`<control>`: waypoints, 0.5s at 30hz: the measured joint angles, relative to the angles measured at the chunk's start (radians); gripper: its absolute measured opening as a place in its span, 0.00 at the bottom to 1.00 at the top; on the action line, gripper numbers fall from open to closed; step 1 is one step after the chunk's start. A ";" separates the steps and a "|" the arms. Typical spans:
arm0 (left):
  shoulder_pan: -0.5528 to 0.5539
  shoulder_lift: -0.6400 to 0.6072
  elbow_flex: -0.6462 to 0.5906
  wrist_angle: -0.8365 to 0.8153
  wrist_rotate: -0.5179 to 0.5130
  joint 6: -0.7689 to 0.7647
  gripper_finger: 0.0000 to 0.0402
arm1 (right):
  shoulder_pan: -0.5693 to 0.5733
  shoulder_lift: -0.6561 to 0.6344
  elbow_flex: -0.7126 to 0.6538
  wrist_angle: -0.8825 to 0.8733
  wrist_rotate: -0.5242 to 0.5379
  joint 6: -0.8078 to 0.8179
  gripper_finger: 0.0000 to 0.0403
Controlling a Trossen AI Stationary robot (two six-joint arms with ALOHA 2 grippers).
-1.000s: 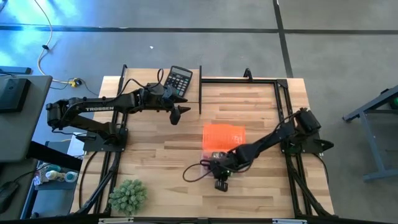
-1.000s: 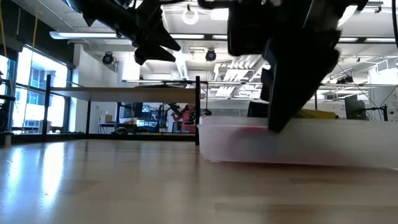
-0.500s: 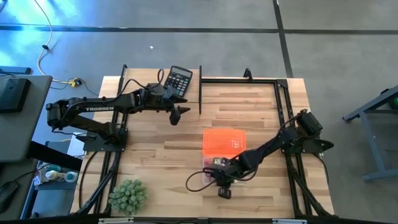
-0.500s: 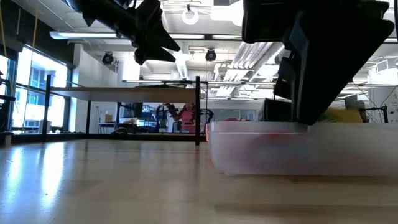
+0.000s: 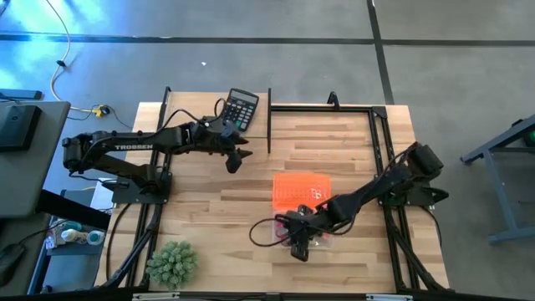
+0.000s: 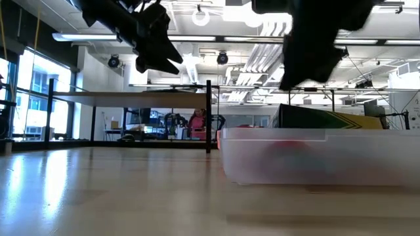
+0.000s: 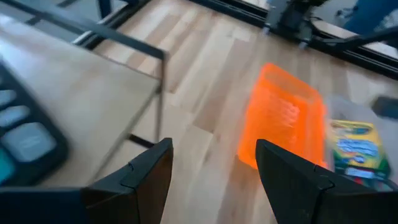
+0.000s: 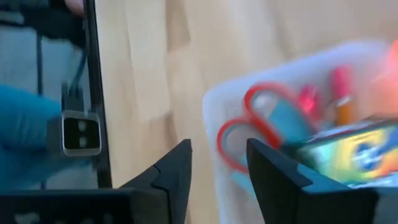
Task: Pack school essentials
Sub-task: Close the orange supply box
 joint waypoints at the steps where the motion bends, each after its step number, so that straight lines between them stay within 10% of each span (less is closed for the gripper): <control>1: -0.013 0.000 0.000 0.000 0.001 0.000 0.54 | 0.000 -0.017 0.000 -0.008 0.034 -0.004 0.36; 15: -0.264 0.001 0.000 0.023 -0.094 0.025 0.54 | -0.165 -0.356 0.000 -0.350 0.421 0.081 0.36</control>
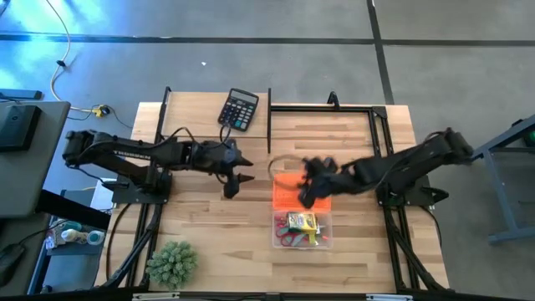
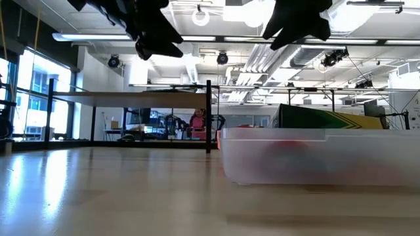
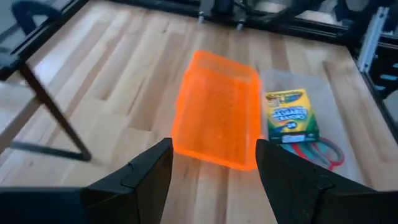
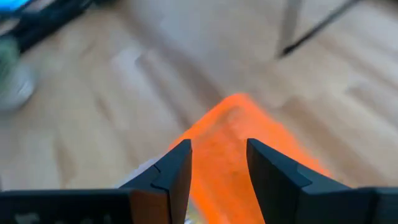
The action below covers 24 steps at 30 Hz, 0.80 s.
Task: Pack school essentials
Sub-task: Close the orange supply box
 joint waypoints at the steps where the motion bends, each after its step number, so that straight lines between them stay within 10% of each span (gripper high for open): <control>1: -0.016 0.000 0.000 0.010 -0.009 -0.001 0.54 | -0.018 -0.027 0.000 -0.029 0.018 0.015 0.36; 10: -0.138 0.033 0.085 0.055 -0.066 -0.001 0.54 | -0.258 -0.232 0.000 -0.243 -0.017 0.032 0.36; 24: -0.315 0.257 0.264 -0.079 -0.234 -0.070 0.54 | -0.569 -0.277 -0.029 -0.322 -0.434 -0.488 0.36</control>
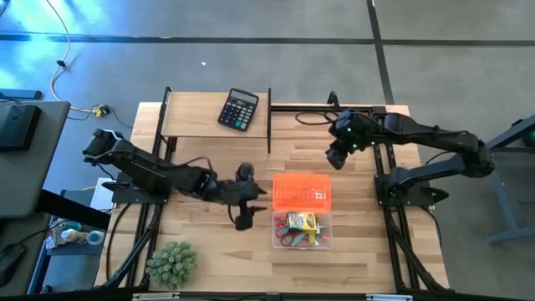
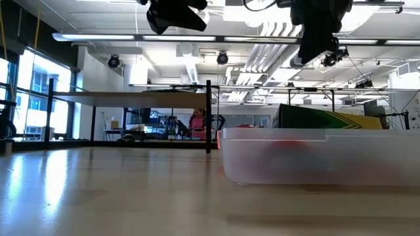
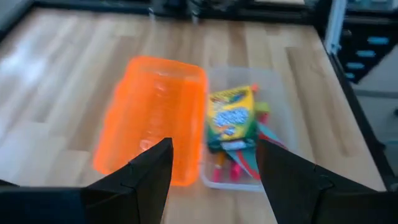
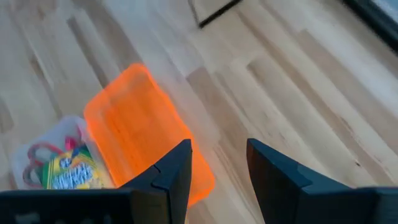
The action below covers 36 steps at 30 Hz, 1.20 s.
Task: Pack school essentials
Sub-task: Close the orange supply box
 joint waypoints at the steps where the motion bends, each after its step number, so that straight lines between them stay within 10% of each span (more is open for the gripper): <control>1: -0.010 0.012 0.005 -0.001 0.001 -0.017 0.54 | -0.002 0.000 -0.013 0.005 -0.015 -0.015 0.36; 19: -0.157 0.244 0.028 0.075 0.119 -0.122 0.54 | 0.030 0.000 -0.286 0.231 -0.085 -0.003 0.36; 36: -0.180 0.398 0.027 0.271 0.130 0.261 0.54 | 0.028 0.000 -0.311 0.360 0.002 0.049 0.36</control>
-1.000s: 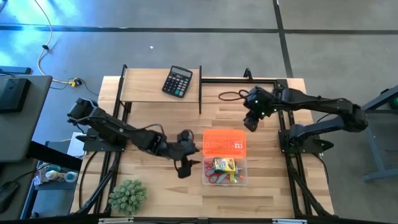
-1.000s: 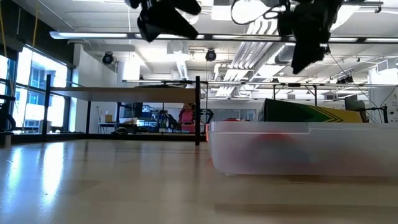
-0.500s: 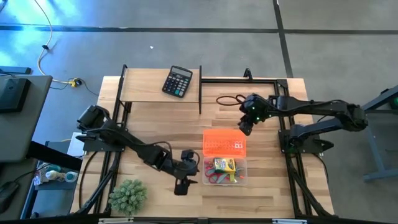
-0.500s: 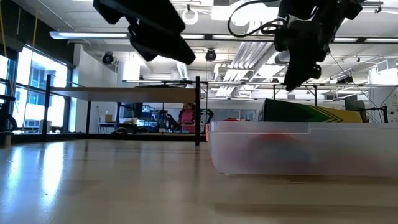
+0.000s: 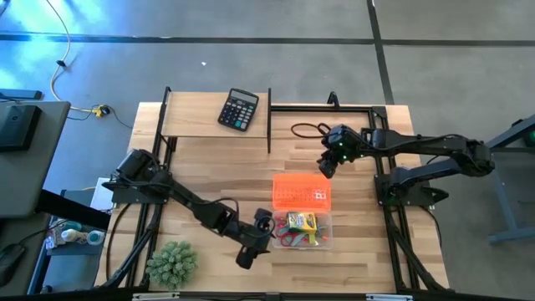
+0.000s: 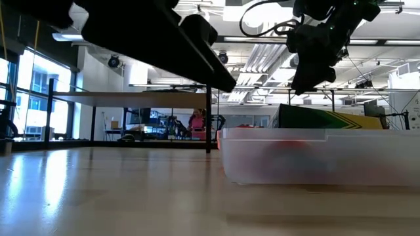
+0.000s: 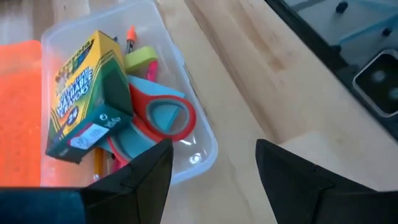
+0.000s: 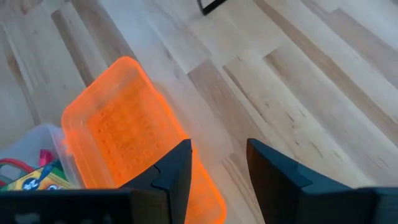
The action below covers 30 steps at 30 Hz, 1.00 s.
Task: Pack school essentials
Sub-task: Close the orange supply box
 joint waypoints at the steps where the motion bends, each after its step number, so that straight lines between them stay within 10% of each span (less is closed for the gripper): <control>1: 0.004 0.006 0.000 0.004 0.000 0.020 0.54 | 0.000 0.000 0.000 0.000 0.004 0.000 0.36; 30: 0.029 0.061 0.000 0.063 0.045 0.055 0.54 | -0.007 0.144 0.000 -0.144 0.033 0.101 0.36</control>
